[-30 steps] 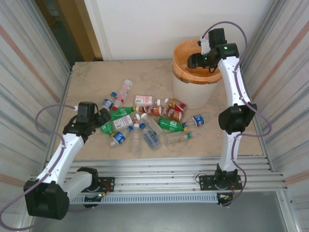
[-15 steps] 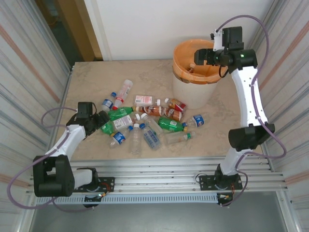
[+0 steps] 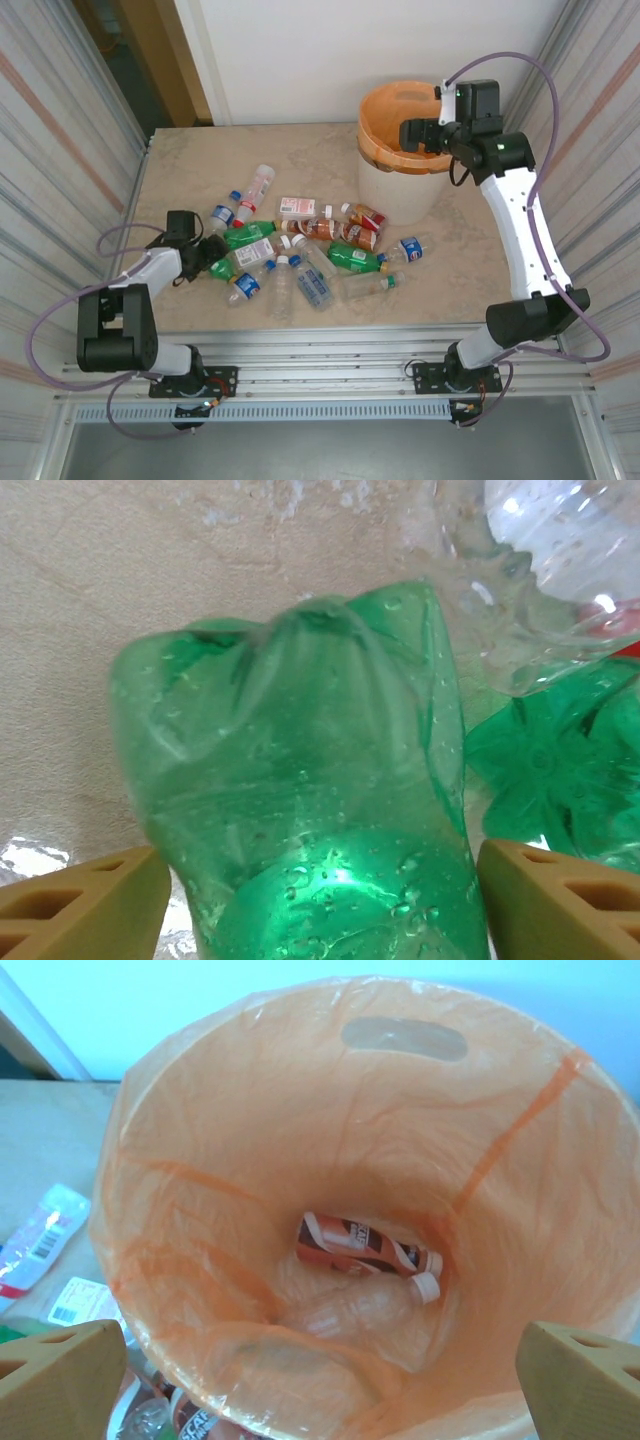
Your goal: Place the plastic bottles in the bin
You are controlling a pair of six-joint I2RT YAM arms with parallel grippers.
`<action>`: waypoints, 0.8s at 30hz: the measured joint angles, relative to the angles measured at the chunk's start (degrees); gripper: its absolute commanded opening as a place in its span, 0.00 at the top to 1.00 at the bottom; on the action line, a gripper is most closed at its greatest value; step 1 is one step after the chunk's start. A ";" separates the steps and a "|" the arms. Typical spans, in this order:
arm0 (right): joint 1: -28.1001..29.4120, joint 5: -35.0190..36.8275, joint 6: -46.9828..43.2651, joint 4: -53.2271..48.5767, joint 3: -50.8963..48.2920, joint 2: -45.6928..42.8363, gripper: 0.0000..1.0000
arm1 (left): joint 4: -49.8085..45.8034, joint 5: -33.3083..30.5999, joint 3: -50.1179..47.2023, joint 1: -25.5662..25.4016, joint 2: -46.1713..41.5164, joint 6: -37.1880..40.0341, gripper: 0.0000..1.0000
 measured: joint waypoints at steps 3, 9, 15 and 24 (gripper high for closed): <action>1.31 0.13 0.00 0.11 -1.36 -0.28 0.02 | 0.33 -0.07 -0.02 0.46 0.59 -0.02 0.24; 3.58 1.36 0.00 0.42 -1.70 -0.28 0.02 | 0.72 -0.33 -0.17 0.68 1.09 -0.09 0.29; 5.20 1.46 0.00 1.03 -1.81 -1.25 0.02 | 1.84 -0.52 -0.52 1.42 2.08 -0.33 0.41; 7.06 1.57 0.00 2.19 -4.33 -7.17 0.02 | -0.44 -1.22 -1.64 1.42 -2.34 -0.44 0.58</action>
